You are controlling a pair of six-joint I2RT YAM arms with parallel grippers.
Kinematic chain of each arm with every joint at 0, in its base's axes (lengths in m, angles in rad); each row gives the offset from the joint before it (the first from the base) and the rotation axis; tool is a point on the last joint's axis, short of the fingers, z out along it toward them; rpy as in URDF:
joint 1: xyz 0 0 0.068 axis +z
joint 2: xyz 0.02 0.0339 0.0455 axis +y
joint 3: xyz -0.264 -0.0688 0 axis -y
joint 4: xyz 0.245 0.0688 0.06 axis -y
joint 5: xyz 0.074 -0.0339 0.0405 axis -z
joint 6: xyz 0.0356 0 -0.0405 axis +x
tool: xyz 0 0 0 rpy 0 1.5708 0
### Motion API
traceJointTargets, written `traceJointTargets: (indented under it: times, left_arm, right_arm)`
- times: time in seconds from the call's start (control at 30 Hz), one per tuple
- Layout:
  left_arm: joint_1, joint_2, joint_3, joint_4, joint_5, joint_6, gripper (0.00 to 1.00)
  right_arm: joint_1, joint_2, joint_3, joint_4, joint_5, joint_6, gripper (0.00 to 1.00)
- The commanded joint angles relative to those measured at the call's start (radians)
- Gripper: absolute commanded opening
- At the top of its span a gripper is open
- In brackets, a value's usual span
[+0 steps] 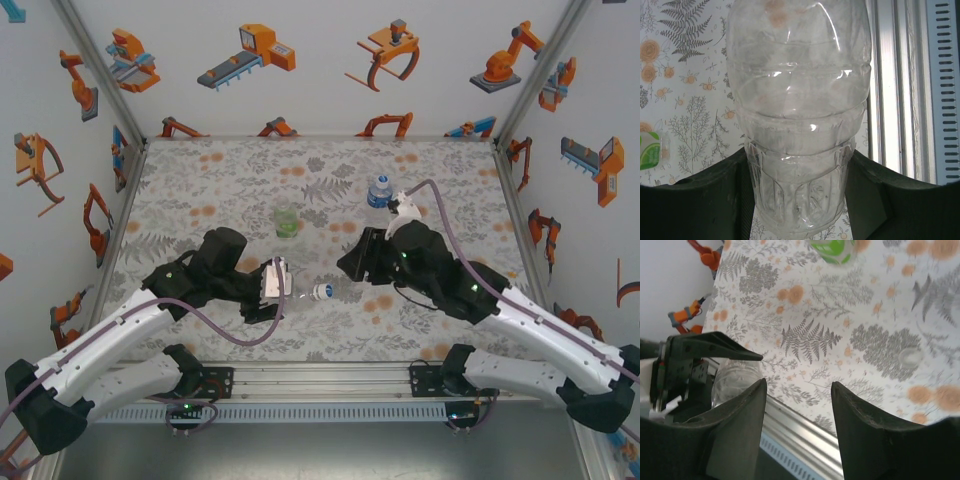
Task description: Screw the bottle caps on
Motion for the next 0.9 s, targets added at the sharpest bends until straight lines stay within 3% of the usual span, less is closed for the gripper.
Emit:
traceJointTargets:
  times: [0.0,0.13,0.3,0.4,0.6,0.87]
  left_arm:
    - [-0.003,-0.012,0.027,0.015,0.031,0.012,0.00]
    - [-0.003,-0.016,0.026,0.014,0.028,0.018,0.00]
    - [-0.004,-0.021,0.023,0.012,0.032,0.022,0.00]
    - [-0.003,-0.022,0.023,0.011,0.032,0.024,0.00]
    - [-0.004,-0.022,0.021,0.012,0.032,0.023,0.00]
    - [-0.003,-0.018,0.025,0.012,0.032,0.023,0.00]
  right_arm:
    - [-0.002,-0.060,0.021,0.135,-0.103,-0.396,0.50]
    - [-0.001,-0.091,0.011,0.192,-0.376,-0.765,0.51]
    - [-0.001,-0.051,0.048,0.096,-0.650,-1.085,0.53]
    - [0.000,-0.040,0.015,0.106,-0.725,-1.219,0.53]
    - [0.000,-0.050,-0.089,0.244,-0.757,-1.275,0.51]
    - [0.000,-0.046,-0.126,0.281,-0.779,-1.254,0.47]
